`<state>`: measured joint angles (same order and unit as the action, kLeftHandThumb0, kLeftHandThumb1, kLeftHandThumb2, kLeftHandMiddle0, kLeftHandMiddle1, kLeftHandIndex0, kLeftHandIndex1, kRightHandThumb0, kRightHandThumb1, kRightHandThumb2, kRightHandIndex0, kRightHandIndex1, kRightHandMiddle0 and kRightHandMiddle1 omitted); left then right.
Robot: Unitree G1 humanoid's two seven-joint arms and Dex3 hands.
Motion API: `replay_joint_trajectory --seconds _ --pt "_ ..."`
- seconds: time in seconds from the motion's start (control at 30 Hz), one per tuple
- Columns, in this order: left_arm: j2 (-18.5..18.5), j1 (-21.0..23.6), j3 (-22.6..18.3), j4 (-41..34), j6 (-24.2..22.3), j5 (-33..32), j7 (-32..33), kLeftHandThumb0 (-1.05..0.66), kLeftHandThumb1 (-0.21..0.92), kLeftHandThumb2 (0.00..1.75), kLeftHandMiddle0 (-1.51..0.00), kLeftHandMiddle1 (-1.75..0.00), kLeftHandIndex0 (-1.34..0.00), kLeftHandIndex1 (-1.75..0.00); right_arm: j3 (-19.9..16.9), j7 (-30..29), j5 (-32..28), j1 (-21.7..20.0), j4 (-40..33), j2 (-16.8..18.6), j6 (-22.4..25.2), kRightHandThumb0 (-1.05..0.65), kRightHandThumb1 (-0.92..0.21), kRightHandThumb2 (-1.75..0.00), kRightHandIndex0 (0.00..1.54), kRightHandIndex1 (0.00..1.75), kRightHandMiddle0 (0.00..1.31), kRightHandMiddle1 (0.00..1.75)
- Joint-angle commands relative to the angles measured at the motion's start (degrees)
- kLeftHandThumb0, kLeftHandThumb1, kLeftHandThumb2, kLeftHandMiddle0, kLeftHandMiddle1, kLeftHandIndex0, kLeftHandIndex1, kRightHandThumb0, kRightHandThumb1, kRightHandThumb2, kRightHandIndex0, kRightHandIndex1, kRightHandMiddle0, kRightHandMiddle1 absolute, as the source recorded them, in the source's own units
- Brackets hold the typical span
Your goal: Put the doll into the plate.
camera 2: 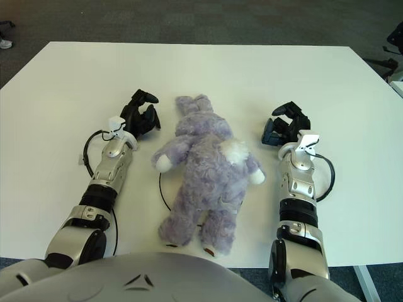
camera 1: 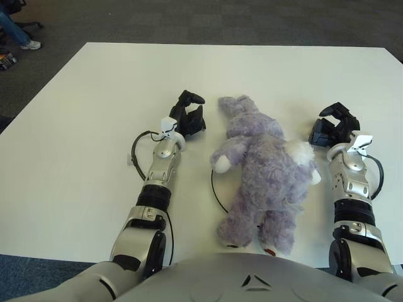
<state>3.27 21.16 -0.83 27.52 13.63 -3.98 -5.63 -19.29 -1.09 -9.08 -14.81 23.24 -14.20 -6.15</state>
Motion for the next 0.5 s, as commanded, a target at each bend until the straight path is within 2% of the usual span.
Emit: replay_joint_trajectory --seconds 0.0,0.47 --pt "-0.6 -1.1 -0.3 2.0 -2.5 0.8 1.3 -0.39 0.64 0.9 -0.97 -1.75 -0.36 -1.75 -0.4 0.5 -1.1 1.3 3.1 1.0 1.1 -0.01 0.06 -1.74 0.91 1.75 0.65 1.74" --pt "-0.8 -0.8 -0.8 3.8 -2.2 0.6 1.3 -0.38 0.67 0.87 -0.93 -1.75 -0.34 -1.75 -0.9 0.8 -1.9 0.7 4.8 1.1 -1.3 -0.01 0.03 -1.71 0.89 1.73 0.63 1.75"
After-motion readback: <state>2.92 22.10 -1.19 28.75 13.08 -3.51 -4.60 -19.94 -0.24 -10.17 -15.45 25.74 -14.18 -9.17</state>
